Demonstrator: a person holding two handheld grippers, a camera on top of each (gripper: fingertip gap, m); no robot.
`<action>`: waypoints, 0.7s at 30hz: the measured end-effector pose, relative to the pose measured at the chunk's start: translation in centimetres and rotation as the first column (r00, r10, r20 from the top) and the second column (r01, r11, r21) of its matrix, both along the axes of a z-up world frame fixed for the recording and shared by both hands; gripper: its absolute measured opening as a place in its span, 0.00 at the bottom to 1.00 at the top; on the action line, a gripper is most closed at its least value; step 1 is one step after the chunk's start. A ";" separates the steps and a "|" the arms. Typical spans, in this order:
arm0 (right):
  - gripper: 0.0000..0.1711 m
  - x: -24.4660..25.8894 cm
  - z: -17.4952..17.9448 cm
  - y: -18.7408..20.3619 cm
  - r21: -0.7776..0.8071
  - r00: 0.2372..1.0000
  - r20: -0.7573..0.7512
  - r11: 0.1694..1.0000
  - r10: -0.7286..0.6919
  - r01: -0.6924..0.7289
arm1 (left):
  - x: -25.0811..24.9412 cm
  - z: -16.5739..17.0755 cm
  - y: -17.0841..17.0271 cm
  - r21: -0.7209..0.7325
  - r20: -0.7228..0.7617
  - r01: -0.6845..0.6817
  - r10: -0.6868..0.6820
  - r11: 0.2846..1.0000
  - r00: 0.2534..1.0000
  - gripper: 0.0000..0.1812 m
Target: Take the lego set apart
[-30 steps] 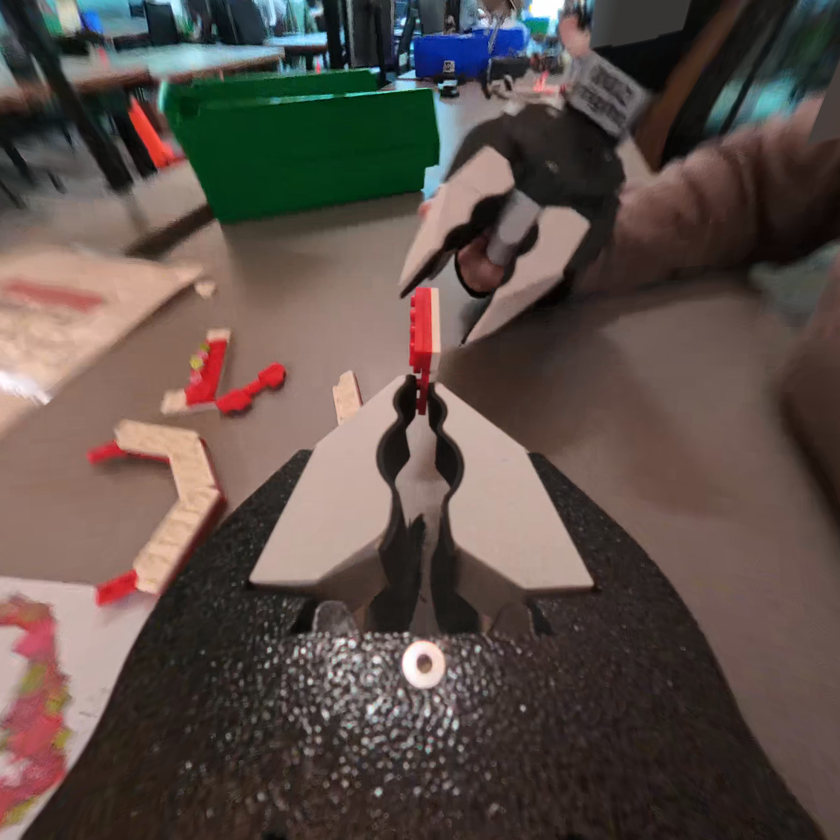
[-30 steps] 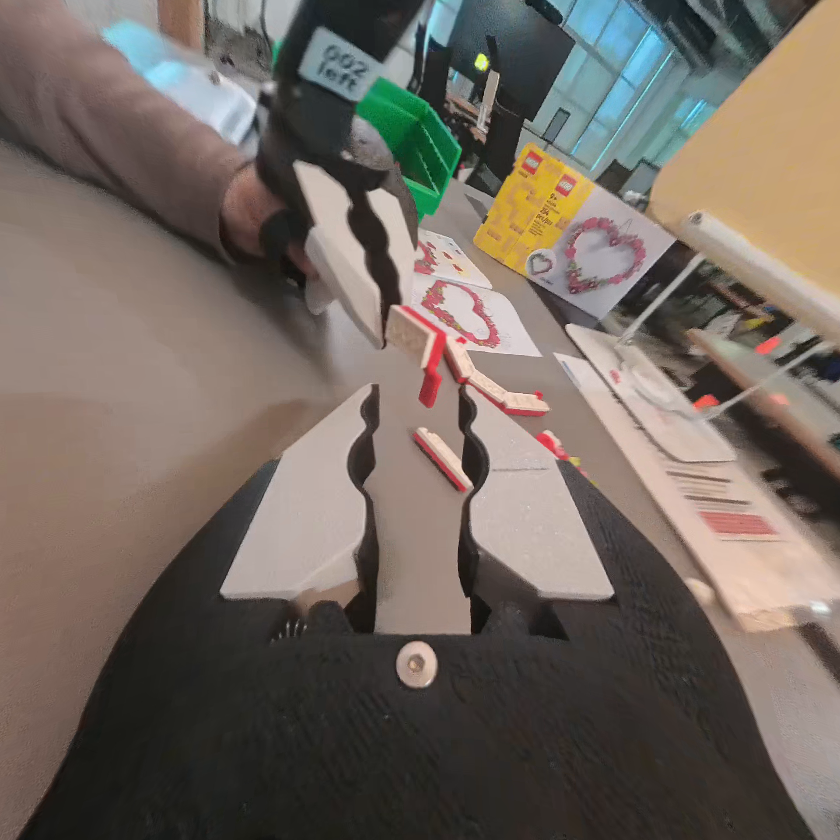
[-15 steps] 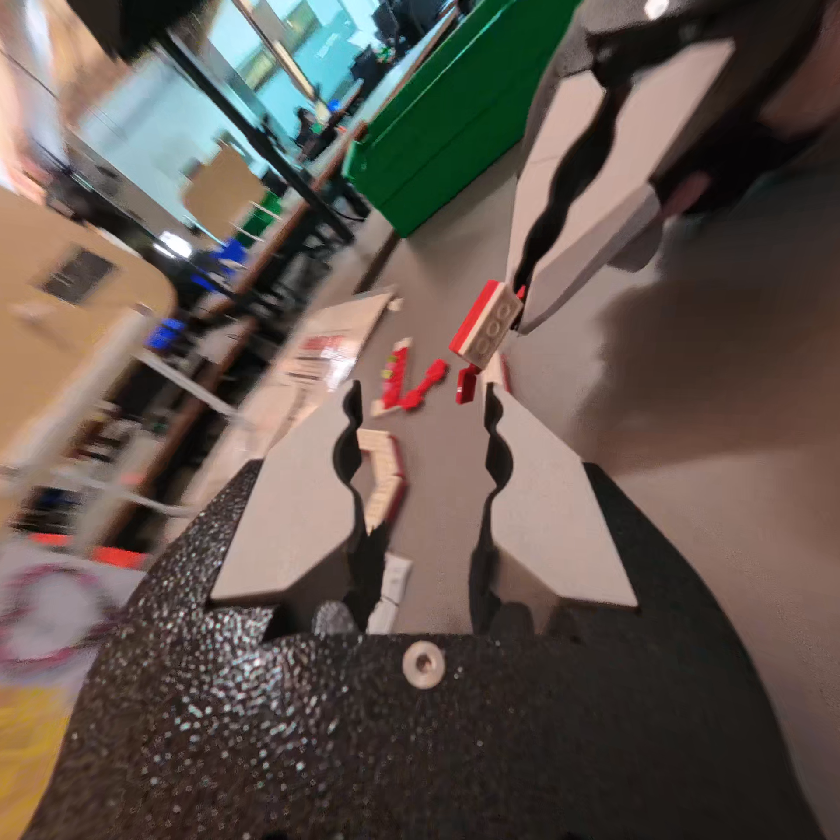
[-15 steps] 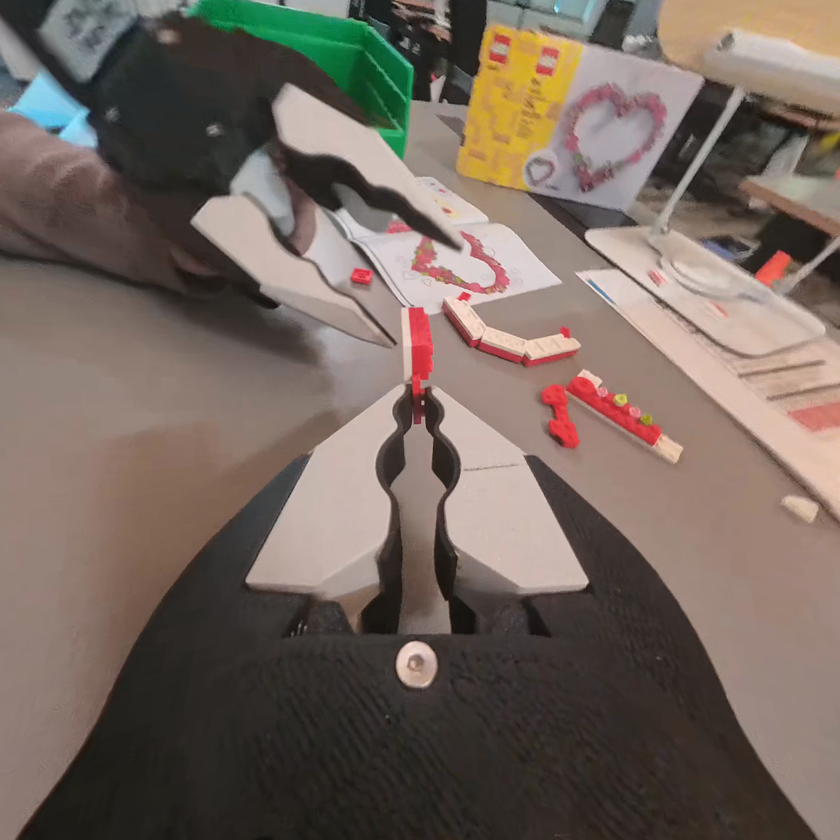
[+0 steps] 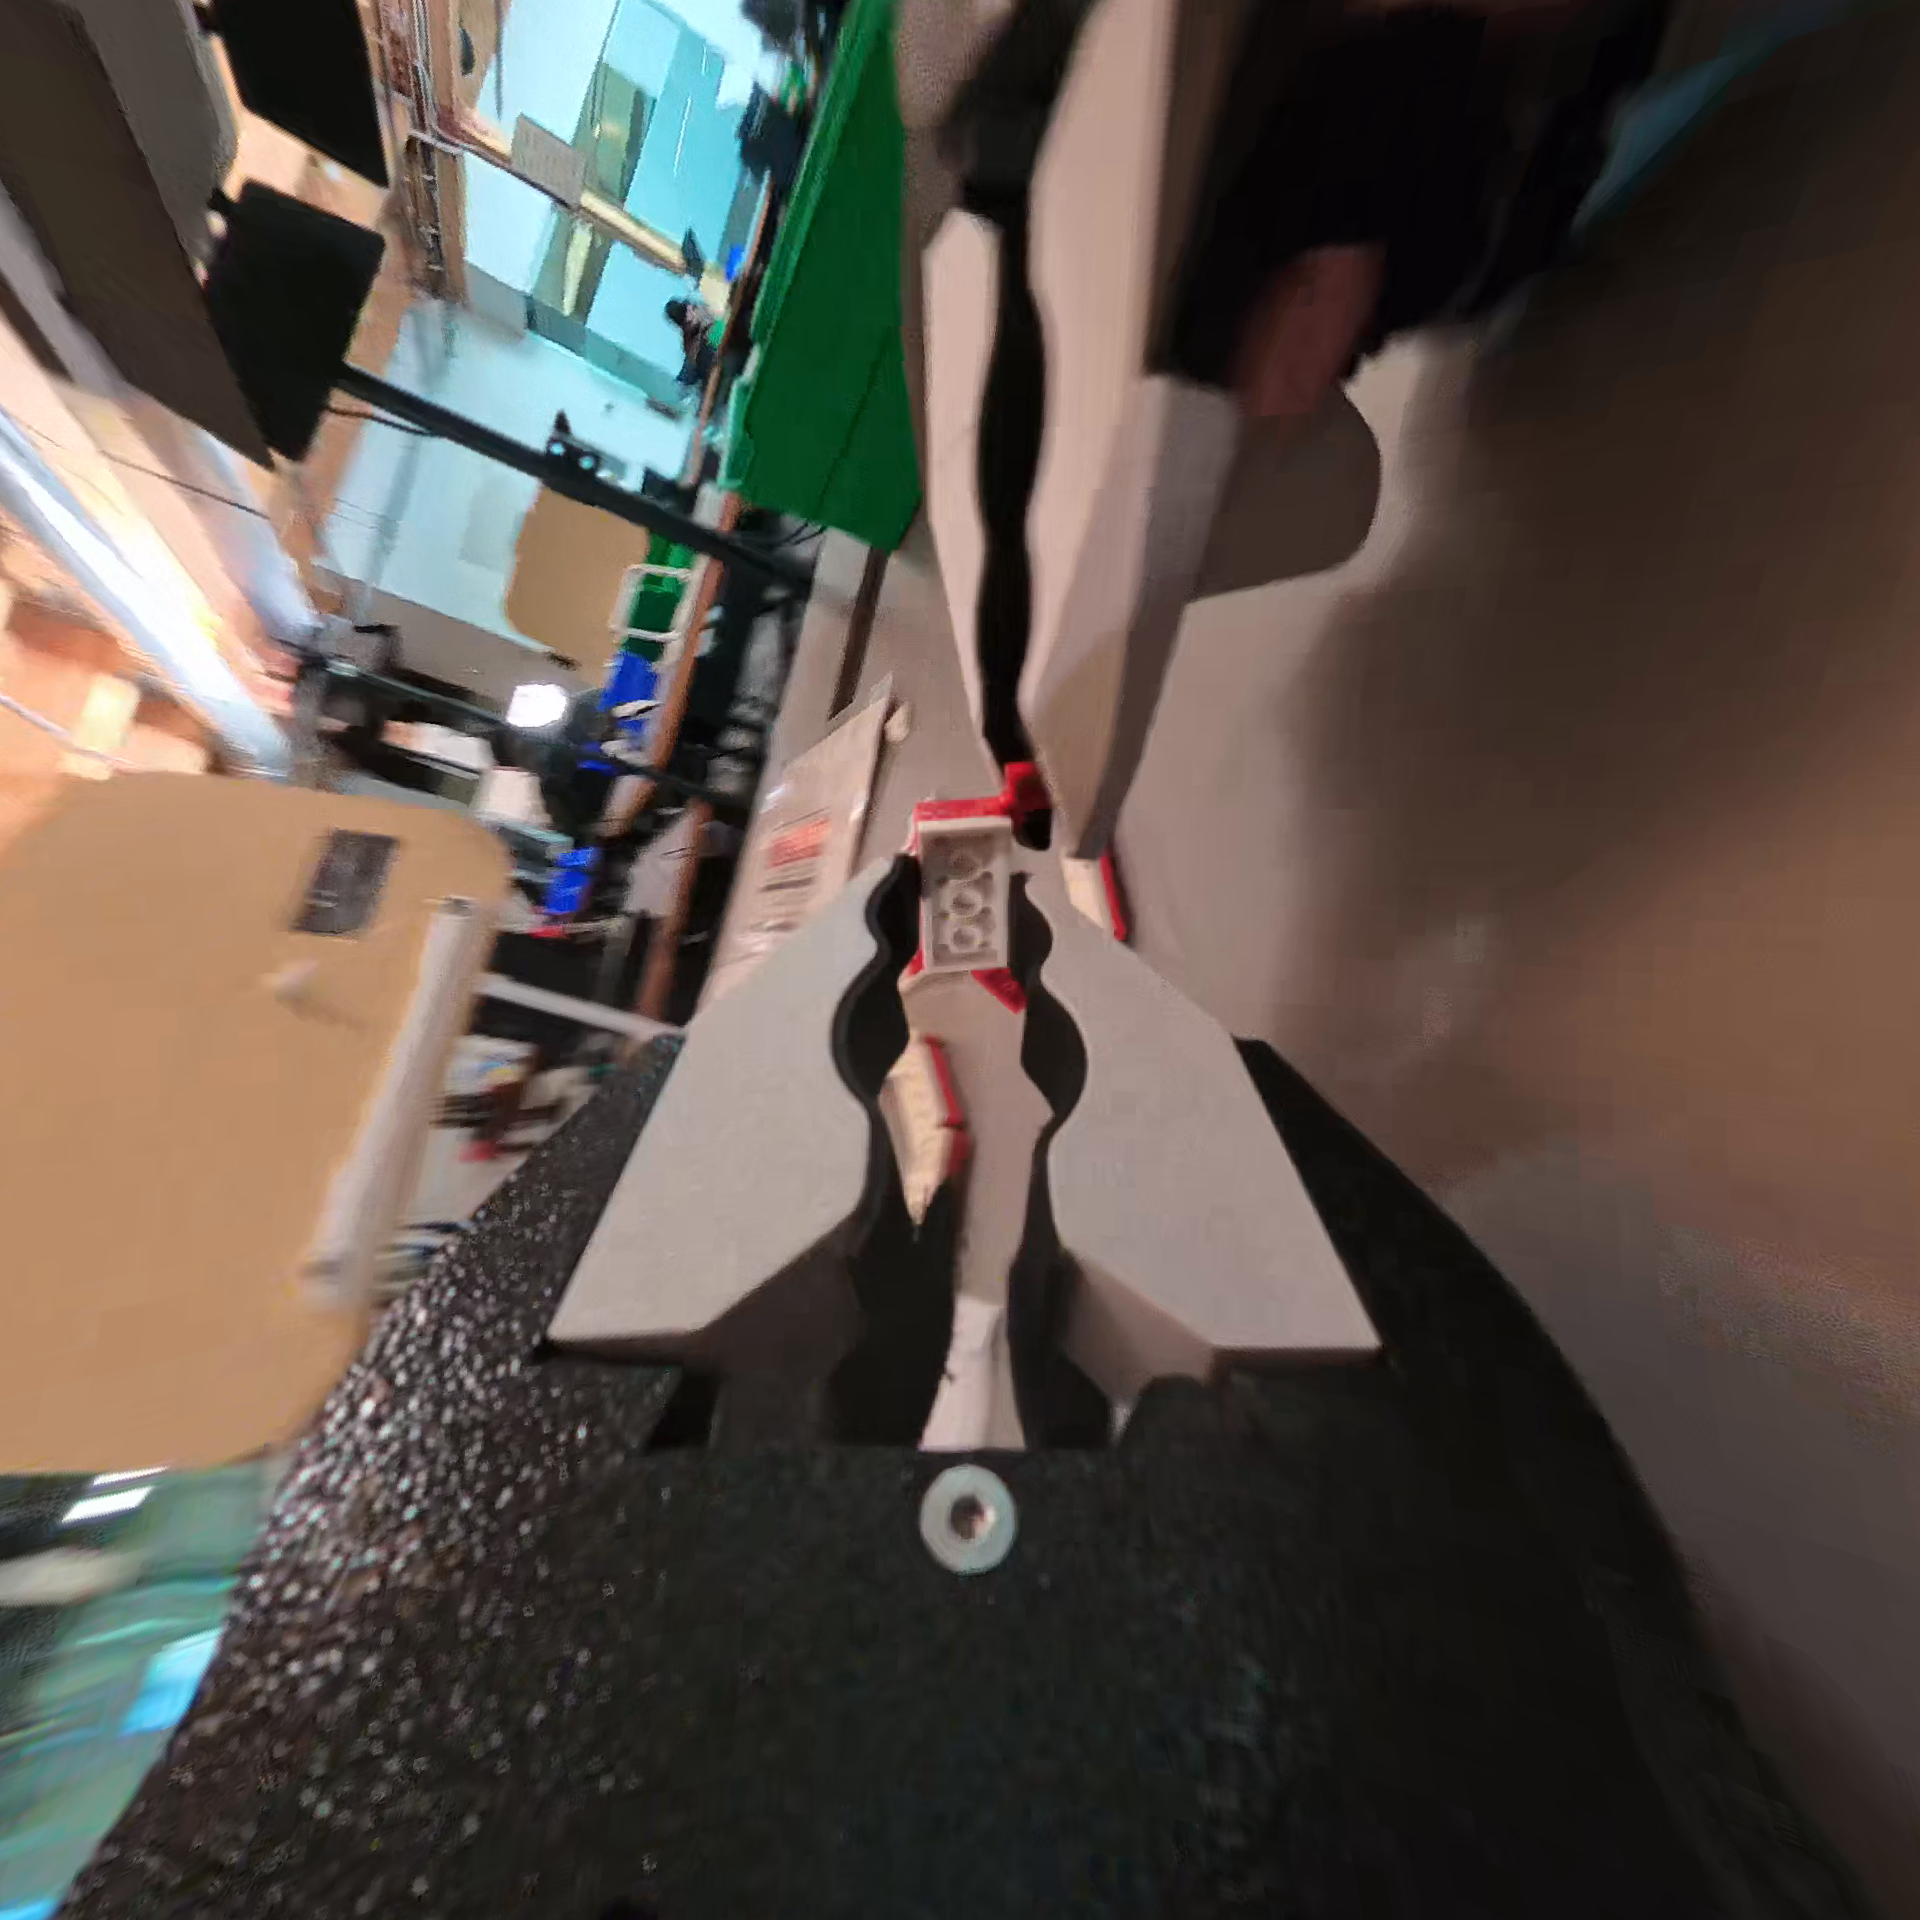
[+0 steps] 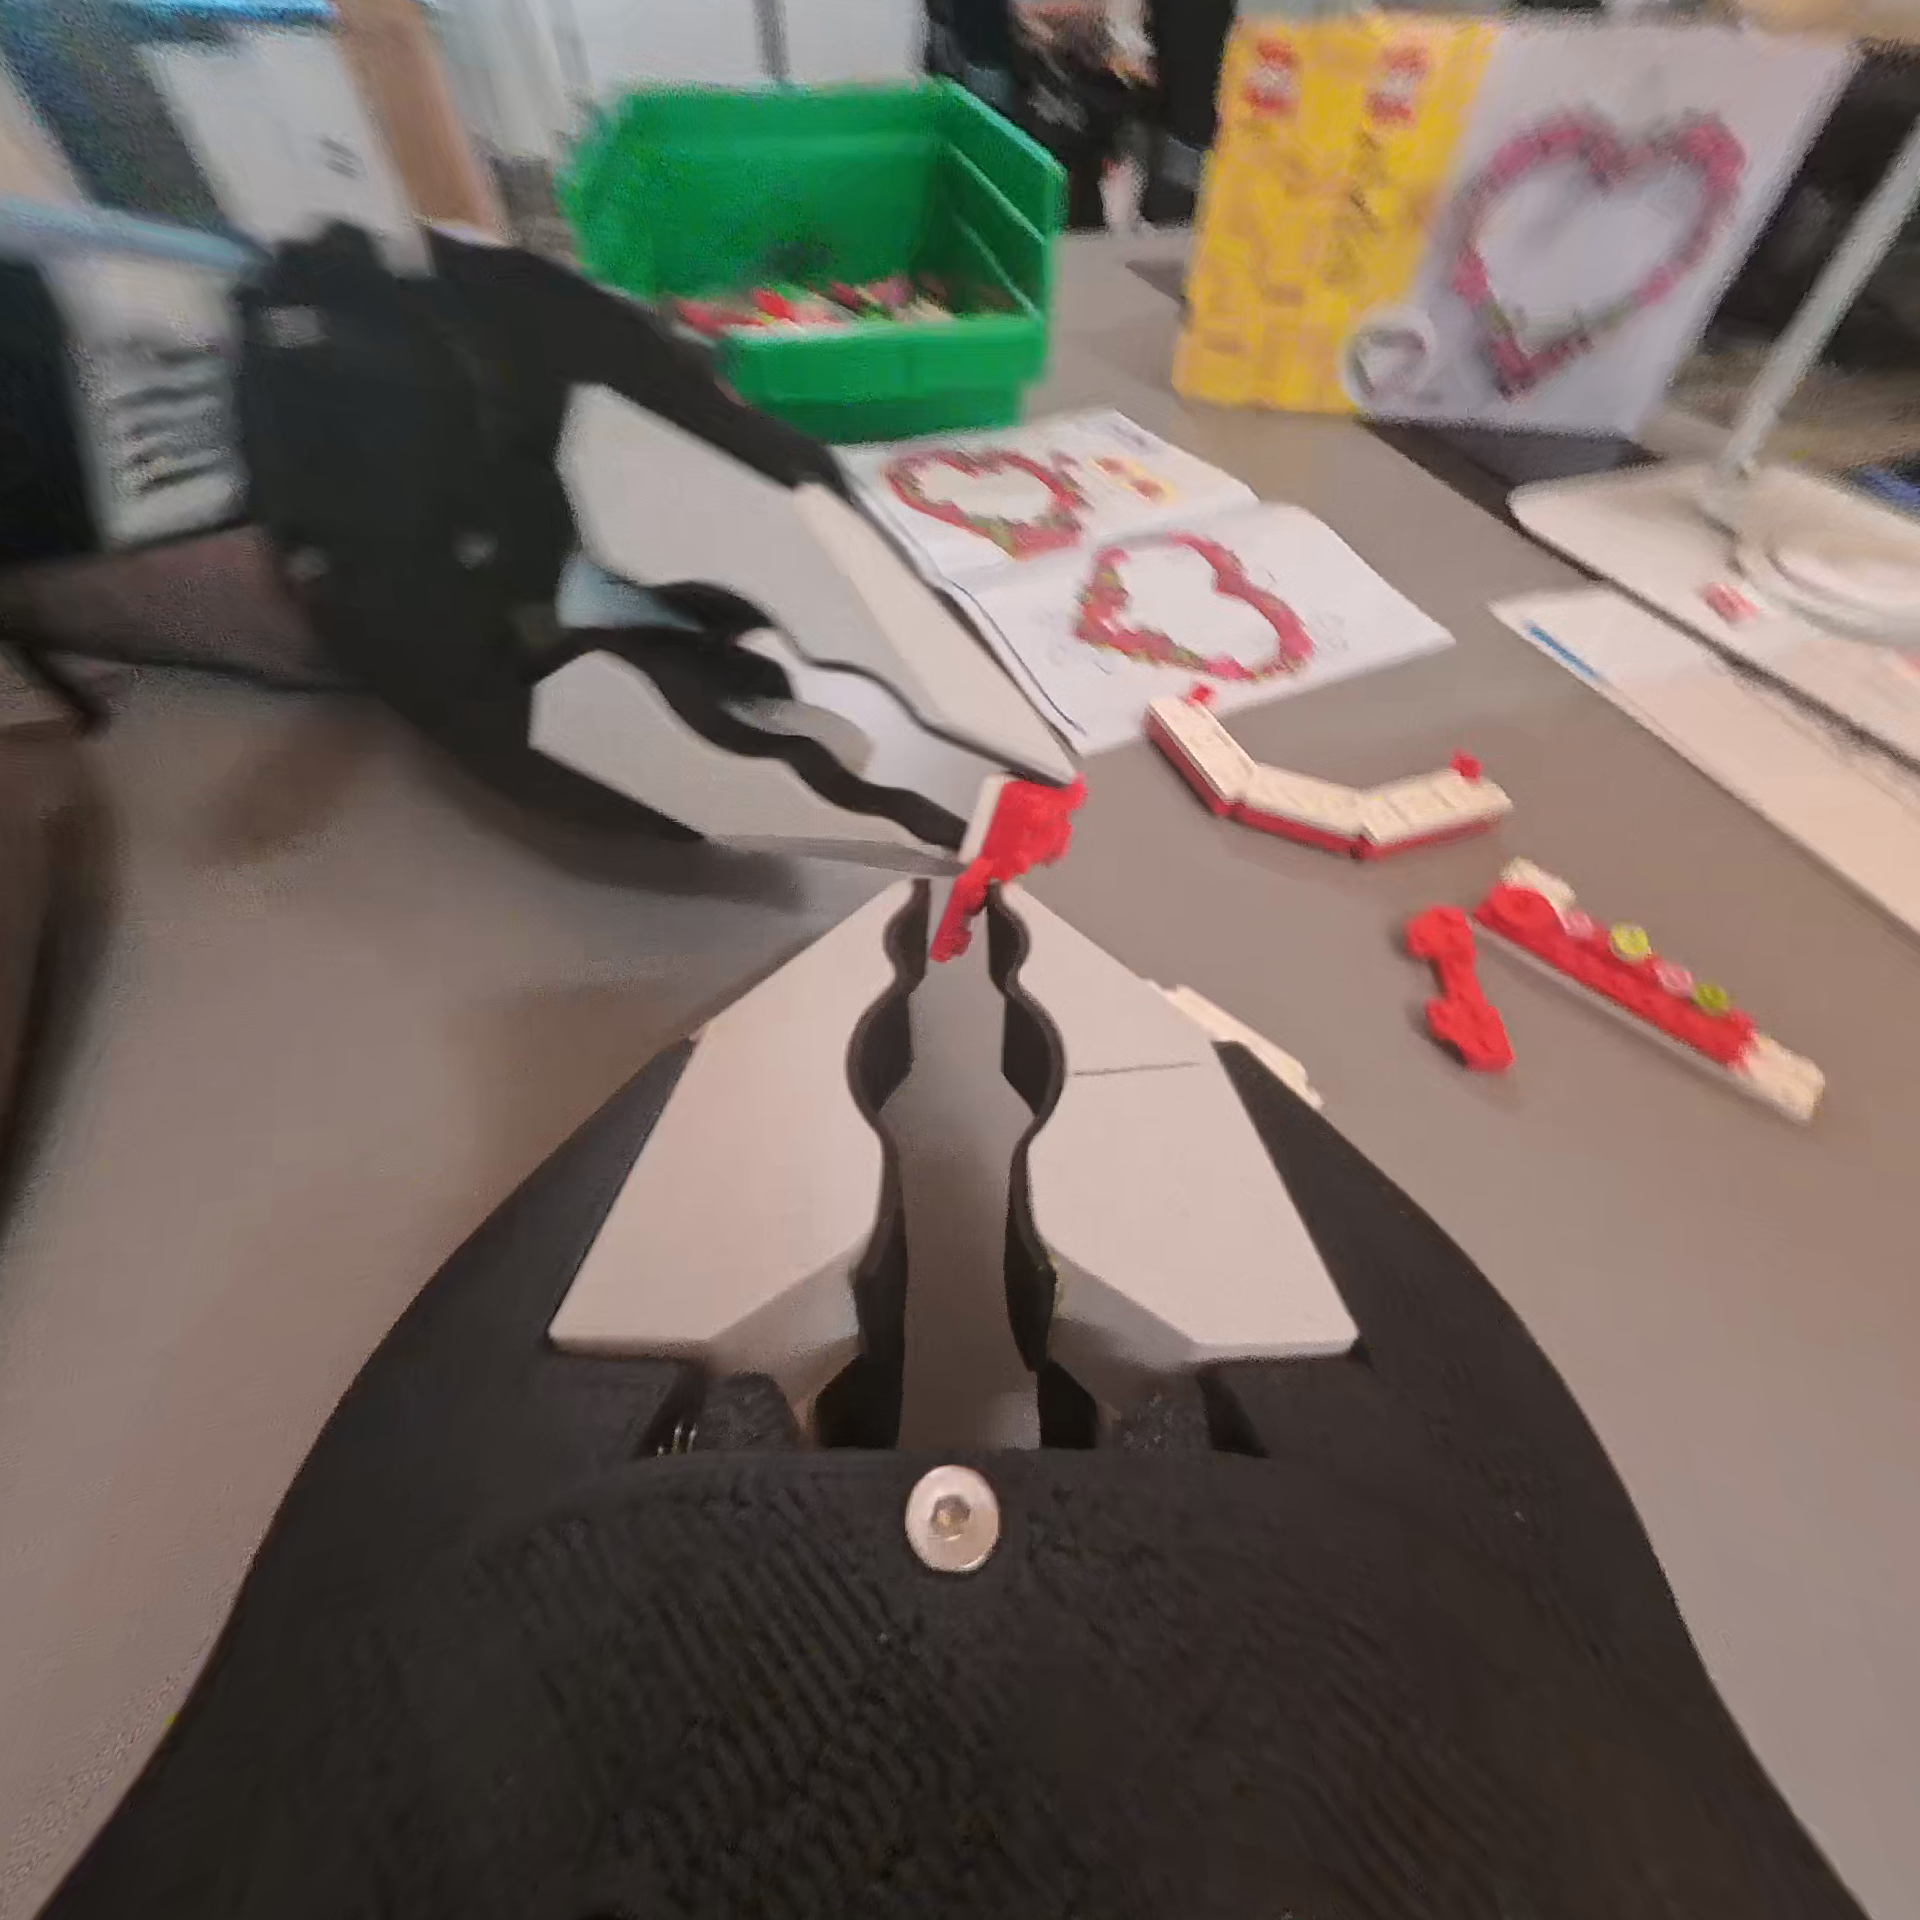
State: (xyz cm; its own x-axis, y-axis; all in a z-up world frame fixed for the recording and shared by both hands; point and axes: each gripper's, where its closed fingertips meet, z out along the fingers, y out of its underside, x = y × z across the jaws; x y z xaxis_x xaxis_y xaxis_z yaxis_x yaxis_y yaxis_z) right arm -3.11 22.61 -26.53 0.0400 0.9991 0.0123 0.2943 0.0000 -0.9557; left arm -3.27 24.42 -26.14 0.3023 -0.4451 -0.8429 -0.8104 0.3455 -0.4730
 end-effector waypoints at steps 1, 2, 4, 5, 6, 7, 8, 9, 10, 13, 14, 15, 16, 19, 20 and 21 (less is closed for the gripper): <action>0.10 0.5 0.7 -0.6 0.007 0.997 -0.052 0.998 0.063 -0.062 | 0.2 0.3 -0.4 -0.096 0.118 0.047 -0.035 0.994 0.992 0.08; 0.16 1.0 1.4 -0.9 0.001 0.988 -0.104 0.994 0.112 -0.113 | 0.6 0.8 -1.0 -0.197 0.259 0.131 -0.077 0.972 0.963 0.08; 0.24 2.1 3.2 -1.5 -0.050 0.957 -0.230 0.980 0.176 -0.193 | 1.5 2.2 -2.7 -0.354 0.541 0.385 -0.149 0.853 0.828 0.08; 0.23 2.3 4.0 -1.5 -0.076 0.941 -0.284 0.974 0.183 -0.212 | 1.6 2.9 -3.1 -0.388 0.637 0.473 -0.140 0.791 0.758 0.09; 0.21 2.4 4.5 -1.6 -0.085 0.931 -0.314 0.971 0.185 -0.222 | 1.7 3.3 -3.5 -0.408 0.698 0.548 -0.138 0.730 0.703 0.08; 0.19 2.3 4.8 -1.9 -0.070 0.925 -0.323 0.970 0.198 -0.232 | 1.9 3.5 -3.9 -0.414 0.741 0.608 -0.137 0.678 0.657 0.08; 0.18 2.2 4.9 -2.3 -0.042 0.923 -0.320 0.970 0.213 -0.238 | 2.1 3.4 -4.3 -0.421 0.765 0.647 -0.134 0.635 0.630 0.08; 0.18 2.0 4.9 -2.8 -0.013 0.922 -0.310 0.968 0.233 -0.249 | 2.4 3.2 -4.6 -0.432 0.772 0.668 -0.134 0.606 0.621 0.08; 0.18 1.8 4.7 -3.2 0.005 0.923 -0.292 0.966 0.248 -0.258 | 2.6 3.0 -5.0 -0.434 0.773 0.681 -0.146 0.590 0.618 0.08; 0.17 1.3 4.1 -3.7 0.019 0.934 -0.254 0.966 0.252 -0.256 | 3.3 2.7 -5.7 -0.440 0.761 0.695 -0.176 0.568 0.625 0.08; 0.17 1.4 4.1 -3.7 0.011 0.934 -0.254 0.966 0.252 -0.258 | 3.3 2.7 -5.7 -0.440 0.763 0.697 -0.173 0.566 0.622 0.08; 0.17 1.4 4.0 -3.7 0.002 0.934 -0.250 0.964 0.256 -0.264 | 3.3 2.6 -5.7 -0.445 0.766 0.701 -0.168 0.557 0.620 0.08; 0.16 1.4 3.9 -3.8 -0.003 0.934 -0.243 0.963 0.260 -0.269 | 3.3 2.5 -5.7 -0.449 0.767 0.703 -0.165 0.552 0.620 0.08; 0.11 1.6 3.6 -3.7 -0.015 0.941 -0.215 0.962 0.262 -0.272 | 3.3 2.1 -5.7 -0.468 0.768 0.700 -0.144 0.538 0.624 0.08; 0.09 1.6 3.5 -3.7 -0.021 0.941 -0.211 0.961 0.265 -0.276 | 3.3 2.1 -5.7 -0.468 0.773 0.701 -0.134 0.538 0.619 0.08; 0.09 1.6 3.4 -3.6 -0.030 0.943 -0.206 0.961 0.263 -0.275 | 3.3 2.0 -5.6 -0.476 0.774 0.702 -0.126 0.530 0.620 0.08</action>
